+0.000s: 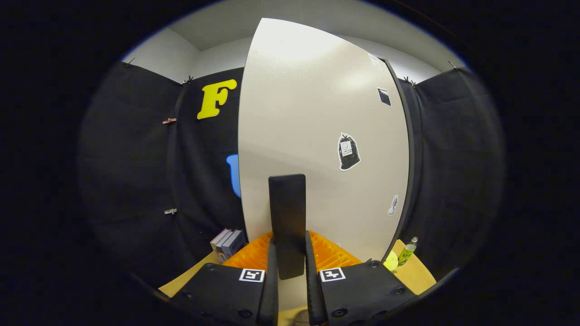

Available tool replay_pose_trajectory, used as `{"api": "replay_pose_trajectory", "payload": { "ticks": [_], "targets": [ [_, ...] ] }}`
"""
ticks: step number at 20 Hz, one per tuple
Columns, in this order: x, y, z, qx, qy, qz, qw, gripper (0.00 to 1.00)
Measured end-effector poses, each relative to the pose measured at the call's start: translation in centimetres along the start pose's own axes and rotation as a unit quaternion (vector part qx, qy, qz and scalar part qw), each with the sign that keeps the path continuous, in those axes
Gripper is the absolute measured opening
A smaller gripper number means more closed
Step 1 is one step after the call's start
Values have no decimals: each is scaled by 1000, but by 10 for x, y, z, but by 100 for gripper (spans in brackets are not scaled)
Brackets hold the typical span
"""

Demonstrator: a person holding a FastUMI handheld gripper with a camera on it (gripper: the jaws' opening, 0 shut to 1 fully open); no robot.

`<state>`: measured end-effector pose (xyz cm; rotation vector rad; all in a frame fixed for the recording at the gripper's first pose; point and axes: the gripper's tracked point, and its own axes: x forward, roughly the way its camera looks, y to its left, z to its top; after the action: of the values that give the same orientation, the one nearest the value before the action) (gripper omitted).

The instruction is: Open the shoe cabinet door, grab the shoes and put them into the shoe cabinet, then close the shoe cabinet door.

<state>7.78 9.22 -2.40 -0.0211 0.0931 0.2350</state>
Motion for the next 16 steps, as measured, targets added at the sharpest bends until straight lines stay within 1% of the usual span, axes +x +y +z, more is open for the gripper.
{"api": "replay_pose_trajectory", "payload": {
  "ticks": [5, 9, 12, 16],
  "targets": [
    [-32, -22, -2, -8, 2, 34, 999, 29],
    [-58, -46, -1, -11, 3, 52, 999, 29],
    [-73, -66, 0, -13, -1, 53, 999, 29],
    [-92, -98, 1, -4, -3, 38, 999, 29]
  ]
}}
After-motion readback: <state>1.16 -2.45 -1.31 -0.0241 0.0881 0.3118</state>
